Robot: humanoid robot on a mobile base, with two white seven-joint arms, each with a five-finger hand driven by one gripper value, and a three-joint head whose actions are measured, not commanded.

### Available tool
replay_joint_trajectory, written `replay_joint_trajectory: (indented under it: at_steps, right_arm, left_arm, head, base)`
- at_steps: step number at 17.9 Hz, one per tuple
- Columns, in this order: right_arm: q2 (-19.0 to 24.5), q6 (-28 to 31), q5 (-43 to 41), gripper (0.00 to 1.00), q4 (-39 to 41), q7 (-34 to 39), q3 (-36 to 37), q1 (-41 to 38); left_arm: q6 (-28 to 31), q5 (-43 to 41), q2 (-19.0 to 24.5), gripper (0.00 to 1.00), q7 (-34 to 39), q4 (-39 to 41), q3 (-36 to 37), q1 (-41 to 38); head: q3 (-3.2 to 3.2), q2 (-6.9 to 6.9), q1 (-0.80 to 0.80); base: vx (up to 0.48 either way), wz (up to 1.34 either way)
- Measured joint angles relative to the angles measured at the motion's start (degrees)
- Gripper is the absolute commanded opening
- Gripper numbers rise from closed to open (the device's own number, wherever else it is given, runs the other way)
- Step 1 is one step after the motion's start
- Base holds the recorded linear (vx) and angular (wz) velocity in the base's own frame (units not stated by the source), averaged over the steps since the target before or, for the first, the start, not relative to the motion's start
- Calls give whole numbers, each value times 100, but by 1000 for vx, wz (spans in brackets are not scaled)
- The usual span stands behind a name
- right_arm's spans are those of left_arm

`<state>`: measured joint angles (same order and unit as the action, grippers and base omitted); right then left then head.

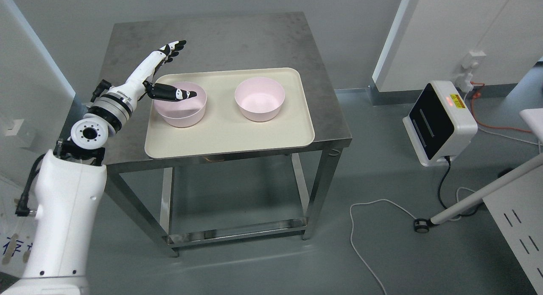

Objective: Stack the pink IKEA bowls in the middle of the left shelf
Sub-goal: 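Lower the left hand onto the rim of the nearer pink bowl, then grip the pink bowl rim with the left hand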

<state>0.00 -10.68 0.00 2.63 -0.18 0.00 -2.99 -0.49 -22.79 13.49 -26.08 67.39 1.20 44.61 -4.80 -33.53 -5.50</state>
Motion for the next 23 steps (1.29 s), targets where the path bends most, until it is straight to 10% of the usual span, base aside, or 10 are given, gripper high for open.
replay_joint_trajectory:
  at_steps: [23]
  right_arm:
    - [0, 0, 0, 100, 1, 39, 0, 0]
  left_arm:
    - [-9, -1061, 299, 26, -256, -1428, 799, 813]
  head:
    - [0, 0, 0]
  base:
    - [0, 0]
